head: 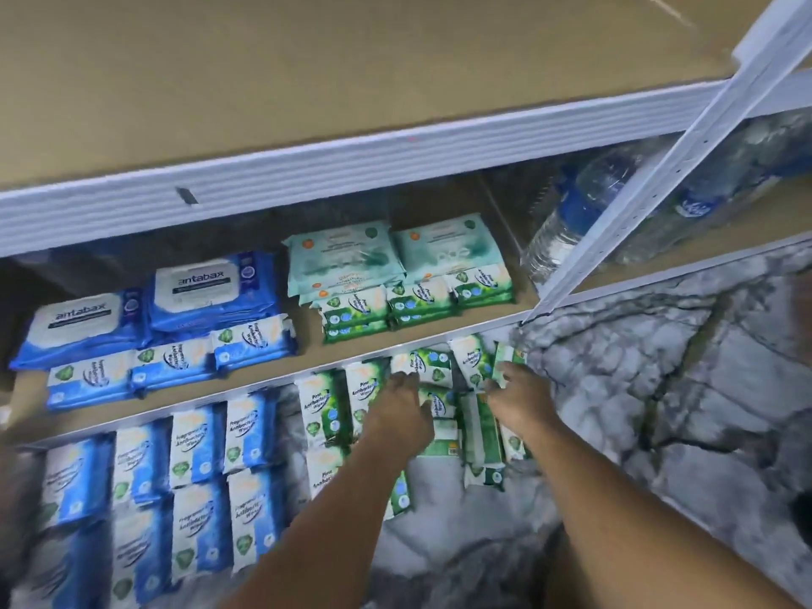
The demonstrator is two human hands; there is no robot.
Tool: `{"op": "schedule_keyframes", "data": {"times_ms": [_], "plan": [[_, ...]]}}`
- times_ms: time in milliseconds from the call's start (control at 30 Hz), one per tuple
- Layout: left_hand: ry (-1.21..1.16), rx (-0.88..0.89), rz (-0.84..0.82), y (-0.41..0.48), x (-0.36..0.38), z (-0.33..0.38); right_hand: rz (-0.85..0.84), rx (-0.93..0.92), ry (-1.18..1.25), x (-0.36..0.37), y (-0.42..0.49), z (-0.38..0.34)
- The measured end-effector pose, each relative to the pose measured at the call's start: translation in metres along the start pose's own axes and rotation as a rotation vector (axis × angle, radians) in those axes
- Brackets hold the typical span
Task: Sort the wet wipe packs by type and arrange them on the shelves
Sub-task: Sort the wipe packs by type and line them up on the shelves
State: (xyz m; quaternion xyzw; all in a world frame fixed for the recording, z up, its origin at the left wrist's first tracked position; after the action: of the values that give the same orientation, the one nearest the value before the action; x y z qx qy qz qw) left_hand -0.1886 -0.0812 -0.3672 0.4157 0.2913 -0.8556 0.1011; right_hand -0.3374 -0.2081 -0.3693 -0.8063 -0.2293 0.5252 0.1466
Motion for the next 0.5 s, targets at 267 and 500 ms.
{"op": "schedule_keyframes", "data": {"times_ms": [267, 500], "plan": [[0.217, 0.021, -0.017, 0.069, 0.049, 0.009, 0.040, -0.123, -0.372, 0.046, 0.076, -0.008], [-0.166, -0.287, 0.304, 0.068, 0.057, 0.010, 0.107, -0.004, -0.349, 0.047, 0.086, -0.010]]}}
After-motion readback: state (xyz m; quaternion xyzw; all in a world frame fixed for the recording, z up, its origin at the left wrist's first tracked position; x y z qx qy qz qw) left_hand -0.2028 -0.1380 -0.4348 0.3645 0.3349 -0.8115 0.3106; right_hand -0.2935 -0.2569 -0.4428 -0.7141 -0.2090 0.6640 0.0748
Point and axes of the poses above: each hand's wrist, its own y-axis towards the middle knuckle, its own x-axis out of the palm, z = x × y, the point moved 1 cm from there along y, towards the middle knuckle
